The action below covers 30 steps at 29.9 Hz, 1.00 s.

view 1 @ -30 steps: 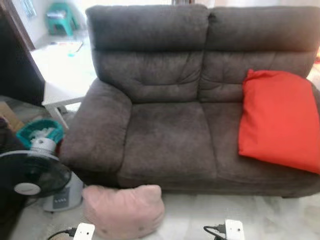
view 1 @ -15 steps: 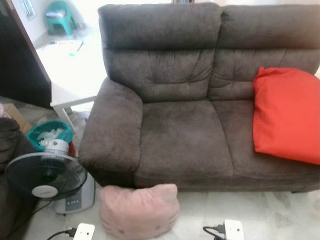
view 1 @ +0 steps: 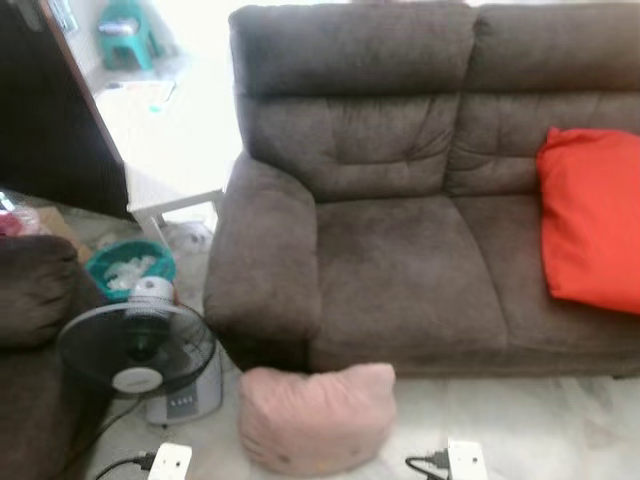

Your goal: Move the pillow to the sofa from floor

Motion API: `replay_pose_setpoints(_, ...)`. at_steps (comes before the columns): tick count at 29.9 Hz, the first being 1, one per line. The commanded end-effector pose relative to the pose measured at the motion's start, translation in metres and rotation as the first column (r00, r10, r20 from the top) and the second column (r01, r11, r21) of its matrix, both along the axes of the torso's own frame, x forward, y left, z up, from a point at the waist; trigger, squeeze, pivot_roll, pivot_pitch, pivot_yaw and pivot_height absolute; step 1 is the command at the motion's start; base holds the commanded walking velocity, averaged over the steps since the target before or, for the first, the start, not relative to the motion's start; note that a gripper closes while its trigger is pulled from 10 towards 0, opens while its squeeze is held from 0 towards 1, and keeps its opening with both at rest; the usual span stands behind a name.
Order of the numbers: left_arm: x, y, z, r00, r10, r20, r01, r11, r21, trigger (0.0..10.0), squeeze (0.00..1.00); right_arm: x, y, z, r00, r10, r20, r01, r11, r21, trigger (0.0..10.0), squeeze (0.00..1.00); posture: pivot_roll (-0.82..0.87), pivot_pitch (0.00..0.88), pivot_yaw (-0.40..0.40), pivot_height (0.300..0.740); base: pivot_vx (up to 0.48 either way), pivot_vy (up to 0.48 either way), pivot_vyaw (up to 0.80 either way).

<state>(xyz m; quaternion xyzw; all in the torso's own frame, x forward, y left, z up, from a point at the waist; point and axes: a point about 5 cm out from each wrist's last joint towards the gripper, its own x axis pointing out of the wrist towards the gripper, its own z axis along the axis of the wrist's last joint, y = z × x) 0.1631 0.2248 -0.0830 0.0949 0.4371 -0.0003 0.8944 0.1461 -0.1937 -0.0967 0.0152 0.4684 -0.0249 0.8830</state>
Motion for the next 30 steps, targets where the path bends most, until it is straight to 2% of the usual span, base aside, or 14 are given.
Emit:
replay_pose_setpoints(1, -0.01, -0.0009, -0.0048, 0.999, 0.006, -0.038, -0.006, 1.0, -0.007, 10.0, 0.0, -0.0046, -0.0015, -0.0016, 1.0, -0.012, -0.016, 0.012, 1.0, 0.006, 10.0, 0.0, 0.04, 0.027, 0.019, 0.74, 0.0, 0.0, 0.8)
replay_pose_setpoints(3, -0.01, -0.0008, -0.0048, 0.999, 0.005, -0.038, -0.005, 1.0, -0.006, 10.0, 0.0, -0.0047, -0.0014, -0.0017, 1.0, -0.011, -0.016, 0.011, 1.0, 0.008, 10.0, 0.0, 0.04, 0.023, 0.02, 0.74, 0.0, 0.0, 0.66)
replay_pose_setpoints(20, -0.0103, -0.0013, -0.0048, 0.999, -0.004, -0.038, 0.003, 1.0, -0.017, 10.0, 0.0, -0.0066, -0.0009, -0.0025, 0.999, -0.045, -0.021, 0.046, 0.999, 0.026, 10.0, 0.0, 0.05, 0.013, 0.019, 0.74, 0.0, 0.0, 0.0)
replay_pose_setpoints(30, -0.0109, -0.0077, -0.0066, 0.999, 0.019, -0.039, -0.02, 0.999, -0.034, 10.0, 0.0, -0.0056, -0.0076, -0.0009, 1.0, -0.025, -0.013, 0.025, 1.0, 0.013, 10.0, 0.0, 0.04, 0.0, -0.031, 0.74, 0.0, 0.0, 0.0)
